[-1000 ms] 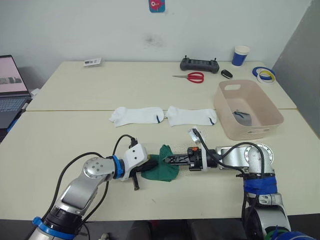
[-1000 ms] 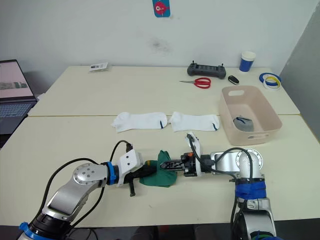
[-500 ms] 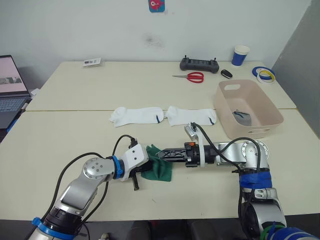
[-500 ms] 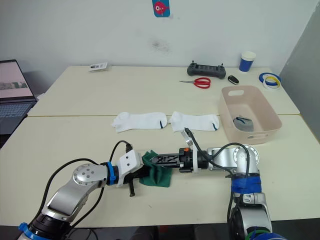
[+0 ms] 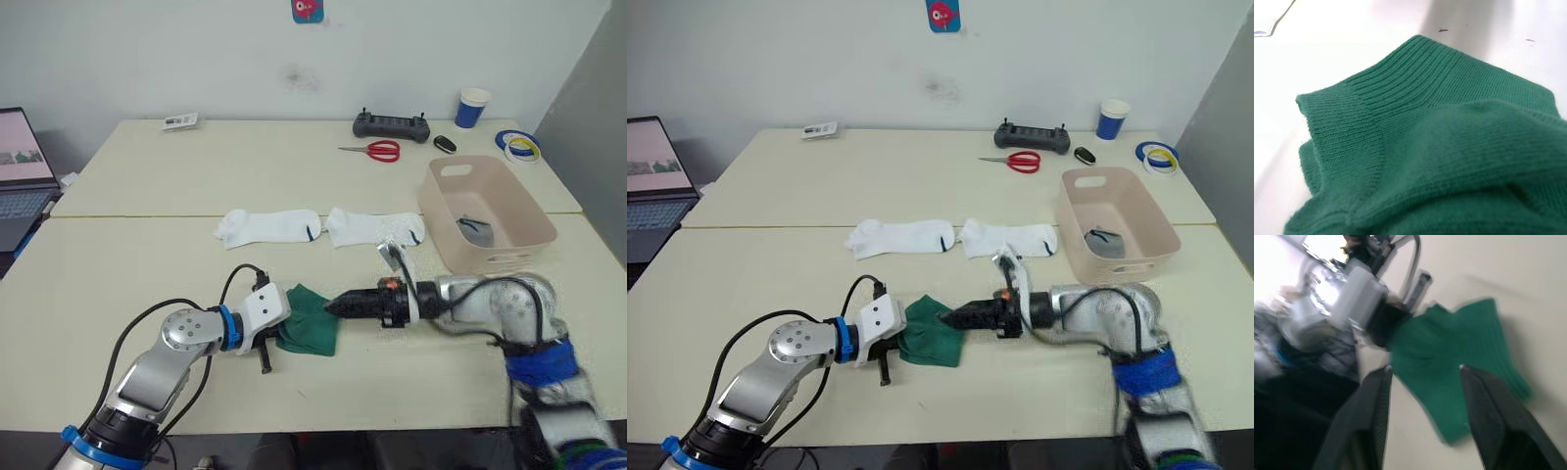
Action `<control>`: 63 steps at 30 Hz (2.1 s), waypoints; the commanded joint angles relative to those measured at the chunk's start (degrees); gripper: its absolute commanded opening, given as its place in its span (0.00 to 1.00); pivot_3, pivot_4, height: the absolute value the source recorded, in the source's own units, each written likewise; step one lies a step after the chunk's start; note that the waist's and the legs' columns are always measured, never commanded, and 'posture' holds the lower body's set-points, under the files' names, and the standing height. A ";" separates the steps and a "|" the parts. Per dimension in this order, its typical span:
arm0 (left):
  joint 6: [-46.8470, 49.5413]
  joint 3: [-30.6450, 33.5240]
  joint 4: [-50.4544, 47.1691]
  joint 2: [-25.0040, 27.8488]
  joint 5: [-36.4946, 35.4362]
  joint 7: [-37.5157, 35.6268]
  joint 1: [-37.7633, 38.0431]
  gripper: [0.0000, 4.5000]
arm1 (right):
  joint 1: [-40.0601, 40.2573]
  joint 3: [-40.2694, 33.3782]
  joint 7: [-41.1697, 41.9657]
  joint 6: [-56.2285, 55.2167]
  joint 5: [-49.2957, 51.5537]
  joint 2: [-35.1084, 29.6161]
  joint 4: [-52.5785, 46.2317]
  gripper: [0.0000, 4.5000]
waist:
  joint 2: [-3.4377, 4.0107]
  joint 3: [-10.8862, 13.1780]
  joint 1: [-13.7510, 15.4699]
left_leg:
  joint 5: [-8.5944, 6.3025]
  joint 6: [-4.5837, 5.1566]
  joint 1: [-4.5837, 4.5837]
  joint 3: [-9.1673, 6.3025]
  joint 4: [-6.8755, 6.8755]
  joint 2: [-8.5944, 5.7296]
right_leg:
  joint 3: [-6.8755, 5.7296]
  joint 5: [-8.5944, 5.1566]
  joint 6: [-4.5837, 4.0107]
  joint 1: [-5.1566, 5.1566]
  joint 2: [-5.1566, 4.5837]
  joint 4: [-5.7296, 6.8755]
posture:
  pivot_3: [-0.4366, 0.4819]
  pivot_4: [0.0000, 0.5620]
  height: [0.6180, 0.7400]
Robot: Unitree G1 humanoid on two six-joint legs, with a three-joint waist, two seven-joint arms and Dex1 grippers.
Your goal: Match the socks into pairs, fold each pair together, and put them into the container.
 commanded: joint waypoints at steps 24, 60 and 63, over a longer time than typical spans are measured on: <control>9.02 11.67 -5.82 12.66 -9.93 -8.47 5.87 0.00 | 4.43 12.37 16.49 -38.91 -37.04 9.54 19.17 0.00 | -0.06 0.02 -0.21 | 0.02 -0.03 0.08 -0.04 0.05 0.04 | 0.02 0.04 -0.04 0.07 -0.18 0.15 | 0.48 0.27 1.00; -2.43 -0.40 1.68 6.07 0.54 -3.66 1.28 0.00 | 4.60 5.24 13.67 -30.62 -36.60 13.50 22.03 0.00 | -0.22 -0.01 0.35 | 0.05 -0.06 0.43 0.02 0.23 -0.10 | 0.06 0.04 -0.11 0.29 -0.21 0.67 | 0.48 0.27 1.00; -2.59 -0.35 1.82 5.93 0.64 -3.83 1.13 0.00 | 4.35 4.37 12.72 -31.37 -37.42 13.03 23.97 0.00 | -0.22 -0.01 0.33 | 0.07 -0.07 0.52 0.02 0.23 -0.11 | 0.07 0.04 -0.11 0.33 -0.20 0.78 | 0.48 0.27 1.00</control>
